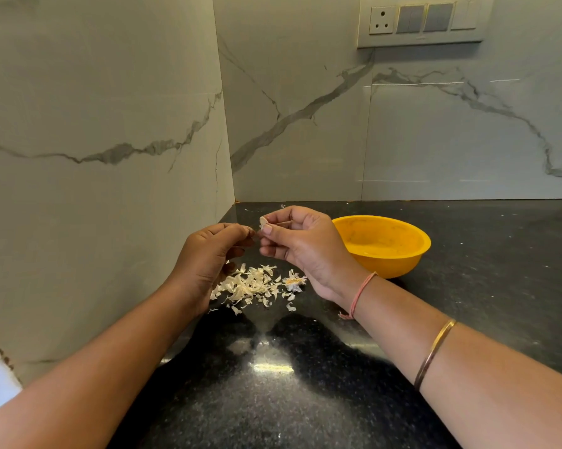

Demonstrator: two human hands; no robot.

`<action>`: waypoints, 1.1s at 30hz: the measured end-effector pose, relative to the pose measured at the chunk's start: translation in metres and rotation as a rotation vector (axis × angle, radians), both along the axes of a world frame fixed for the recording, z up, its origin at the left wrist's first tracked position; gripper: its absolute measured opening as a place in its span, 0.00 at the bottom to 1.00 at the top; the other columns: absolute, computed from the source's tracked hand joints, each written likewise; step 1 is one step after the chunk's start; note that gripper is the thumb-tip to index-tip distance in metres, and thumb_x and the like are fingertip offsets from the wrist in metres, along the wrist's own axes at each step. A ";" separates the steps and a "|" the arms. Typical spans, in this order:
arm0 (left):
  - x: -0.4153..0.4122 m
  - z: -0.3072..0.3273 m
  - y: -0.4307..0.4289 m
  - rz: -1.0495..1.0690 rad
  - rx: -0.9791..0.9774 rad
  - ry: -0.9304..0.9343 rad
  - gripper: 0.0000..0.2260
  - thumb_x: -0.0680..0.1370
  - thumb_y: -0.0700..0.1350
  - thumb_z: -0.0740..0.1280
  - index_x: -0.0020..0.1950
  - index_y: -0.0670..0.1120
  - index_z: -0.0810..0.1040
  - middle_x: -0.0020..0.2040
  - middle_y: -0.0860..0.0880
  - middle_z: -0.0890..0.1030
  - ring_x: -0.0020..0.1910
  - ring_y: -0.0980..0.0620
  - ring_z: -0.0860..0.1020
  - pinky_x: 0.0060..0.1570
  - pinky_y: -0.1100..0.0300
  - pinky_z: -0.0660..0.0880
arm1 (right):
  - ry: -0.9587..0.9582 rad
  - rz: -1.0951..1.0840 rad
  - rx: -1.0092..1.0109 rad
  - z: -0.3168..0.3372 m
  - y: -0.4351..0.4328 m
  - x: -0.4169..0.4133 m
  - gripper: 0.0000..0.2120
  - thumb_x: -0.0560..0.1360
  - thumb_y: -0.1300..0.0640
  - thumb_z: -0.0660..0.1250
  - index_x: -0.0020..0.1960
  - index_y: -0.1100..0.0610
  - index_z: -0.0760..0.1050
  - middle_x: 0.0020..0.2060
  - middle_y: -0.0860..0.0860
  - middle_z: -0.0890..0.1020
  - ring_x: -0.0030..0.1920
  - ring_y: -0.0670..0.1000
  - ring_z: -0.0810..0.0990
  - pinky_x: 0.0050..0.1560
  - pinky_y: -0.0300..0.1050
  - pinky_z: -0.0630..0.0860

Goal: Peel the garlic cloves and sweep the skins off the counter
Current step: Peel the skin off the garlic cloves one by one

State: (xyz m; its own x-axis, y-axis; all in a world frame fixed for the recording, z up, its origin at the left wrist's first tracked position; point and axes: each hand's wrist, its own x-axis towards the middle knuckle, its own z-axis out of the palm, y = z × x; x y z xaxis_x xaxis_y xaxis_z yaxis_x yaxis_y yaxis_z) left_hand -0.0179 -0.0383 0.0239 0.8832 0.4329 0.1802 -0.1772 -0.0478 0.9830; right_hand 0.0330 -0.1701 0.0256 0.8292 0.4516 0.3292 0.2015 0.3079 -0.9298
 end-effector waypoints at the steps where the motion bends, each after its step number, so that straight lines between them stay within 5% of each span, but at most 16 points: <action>1: -0.001 0.000 0.000 0.001 -0.008 0.005 0.08 0.76 0.44 0.66 0.37 0.46 0.79 0.31 0.53 0.79 0.32 0.56 0.71 0.34 0.61 0.66 | -0.002 0.004 -0.001 0.000 0.000 0.000 0.05 0.73 0.70 0.67 0.48 0.65 0.76 0.35 0.55 0.79 0.34 0.47 0.79 0.40 0.41 0.81; 8: -0.002 0.001 0.000 -0.057 0.041 -0.008 0.03 0.74 0.44 0.69 0.40 0.50 0.80 0.36 0.53 0.80 0.36 0.56 0.72 0.35 0.60 0.65 | -0.079 -0.051 -0.080 0.001 0.000 -0.002 0.06 0.73 0.69 0.68 0.46 0.60 0.76 0.38 0.54 0.80 0.39 0.48 0.80 0.42 0.45 0.81; 12: -0.003 0.002 -0.001 -0.064 0.066 -0.010 0.04 0.74 0.42 0.69 0.41 0.49 0.81 0.33 0.55 0.79 0.35 0.56 0.71 0.34 0.60 0.65 | -0.279 -0.174 -0.223 -0.001 0.001 -0.002 0.07 0.72 0.67 0.69 0.45 0.57 0.76 0.40 0.55 0.80 0.40 0.49 0.79 0.43 0.47 0.80; 16: -0.002 0.002 -0.001 -0.057 0.087 -0.014 0.05 0.74 0.40 0.68 0.41 0.48 0.82 0.32 0.54 0.78 0.33 0.57 0.70 0.32 0.61 0.65 | -0.451 -0.272 -0.301 -0.002 0.003 0.001 0.08 0.71 0.64 0.71 0.43 0.55 0.75 0.37 0.49 0.79 0.37 0.45 0.77 0.38 0.38 0.76; 24: -0.003 0.003 -0.003 -0.054 0.100 0.007 0.06 0.75 0.40 0.66 0.40 0.46 0.81 0.28 0.55 0.79 0.30 0.58 0.69 0.32 0.61 0.65 | -0.709 -0.364 -0.406 -0.004 0.004 0.000 0.06 0.71 0.65 0.71 0.44 0.58 0.75 0.36 0.46 0.78 0.38 0.48 0.79 0.39 0.41 0.79; 30: -0.001 0.001 -0.001 -0.046 0.114 0.043 0.04 0.74 0.43 0.67 0.41 0.44 0.80 0.32 0.52 0.79 0.32 0.58 0.70 0.32 0.62 0.64 | -0.687 -0.318 -0.413 -0.005 0.005 0.000 0.08 0.72 0.66 0.69 0.50 0.60 0.79 0.39 0.47 0.79 0.37 0.40 0.77 0.41 0.30 0.77; 33: 0.000 0.000 -0.001 -0.039 0.123 0.063 0.05 0.74 0.43 0.67 0.40 0.44 0.80 0.35 0.50 0.79 0.34 0.57 0.71 0.34 0.62 0.65 | -0.569 -0.264 -0.362 -0.005 0.005 0.002 0.07 0.72 0.68 0.69 0.49 0.61 0.80 0.39 0.50 0.81 0.37 0.43 0.79 0.43 0.36 0.79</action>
State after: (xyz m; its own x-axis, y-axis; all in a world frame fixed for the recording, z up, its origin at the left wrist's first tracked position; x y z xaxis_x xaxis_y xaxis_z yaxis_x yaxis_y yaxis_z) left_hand -0.0182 -0.0391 0.0241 0.9101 0.3763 0.1733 -0.1192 -0.1630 0.9794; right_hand 0.0353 -0.1646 0.0209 0.6707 0.4226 0.6096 0.7094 -0.1255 -0.6936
